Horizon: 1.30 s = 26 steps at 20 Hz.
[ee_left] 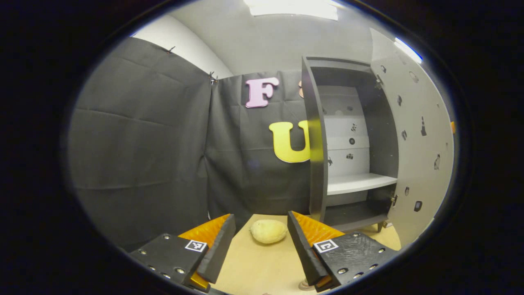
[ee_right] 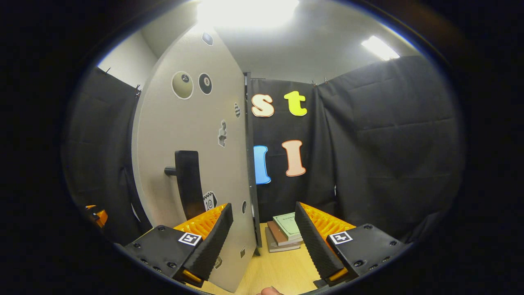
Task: Open the cabinet door with the right hand, grasp the bottle in the cabinet with the left hand and place it on the coaster, then close the cabinet door with the right hand.
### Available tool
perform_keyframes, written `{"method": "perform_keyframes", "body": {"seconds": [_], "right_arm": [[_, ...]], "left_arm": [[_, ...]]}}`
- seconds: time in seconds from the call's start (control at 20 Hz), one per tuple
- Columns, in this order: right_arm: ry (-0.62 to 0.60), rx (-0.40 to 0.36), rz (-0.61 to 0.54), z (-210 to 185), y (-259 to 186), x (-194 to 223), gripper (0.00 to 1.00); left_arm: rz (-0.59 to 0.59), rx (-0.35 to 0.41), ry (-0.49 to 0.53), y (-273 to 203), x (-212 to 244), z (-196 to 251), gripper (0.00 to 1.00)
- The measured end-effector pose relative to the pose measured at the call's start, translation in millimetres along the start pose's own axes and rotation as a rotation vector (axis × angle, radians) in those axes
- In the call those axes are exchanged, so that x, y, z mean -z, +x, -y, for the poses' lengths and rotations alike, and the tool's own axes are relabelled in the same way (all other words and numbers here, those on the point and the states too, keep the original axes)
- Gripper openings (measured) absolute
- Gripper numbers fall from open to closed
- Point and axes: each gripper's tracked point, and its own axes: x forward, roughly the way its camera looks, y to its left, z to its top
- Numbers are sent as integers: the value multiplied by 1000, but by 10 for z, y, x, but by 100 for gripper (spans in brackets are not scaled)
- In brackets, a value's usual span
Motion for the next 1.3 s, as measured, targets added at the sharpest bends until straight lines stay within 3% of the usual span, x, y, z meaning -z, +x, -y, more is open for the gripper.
{"method": "perform_keyframes", "body": {"seconds": [0.45,0.95,1.3], "right_arm": [[-25,-85,0,-736,205,21,97],[-7,-254,-28,-1691,732,161,98],[-9,-252,-43,-1652,818,224,98]], "left_arm": [[-4,-14,18,-21,89,-256,79],[8,-18,47,-102,6,-427,77],[27,6,30,-102,-136,-285,77]]}}
